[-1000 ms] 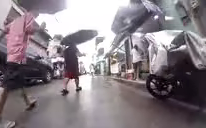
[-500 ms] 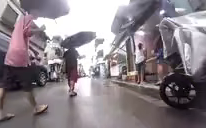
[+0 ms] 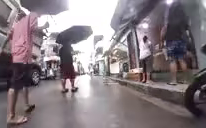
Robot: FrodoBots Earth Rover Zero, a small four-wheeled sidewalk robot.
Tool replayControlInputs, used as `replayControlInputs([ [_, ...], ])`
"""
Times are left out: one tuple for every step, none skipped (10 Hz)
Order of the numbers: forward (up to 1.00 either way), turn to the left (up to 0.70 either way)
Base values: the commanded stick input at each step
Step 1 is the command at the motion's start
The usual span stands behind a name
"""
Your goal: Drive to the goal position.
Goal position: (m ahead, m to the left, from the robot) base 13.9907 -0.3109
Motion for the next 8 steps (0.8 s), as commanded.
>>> replayControlInputs([
  [0.99,0.00],
  [0.99,0.00],
  [0.99,0.00],
  [0.99,0.04],
  [0.99,0.40],
  [0.99,0.34],
  [0.99,0.01],
  [0.99,0.00],
])
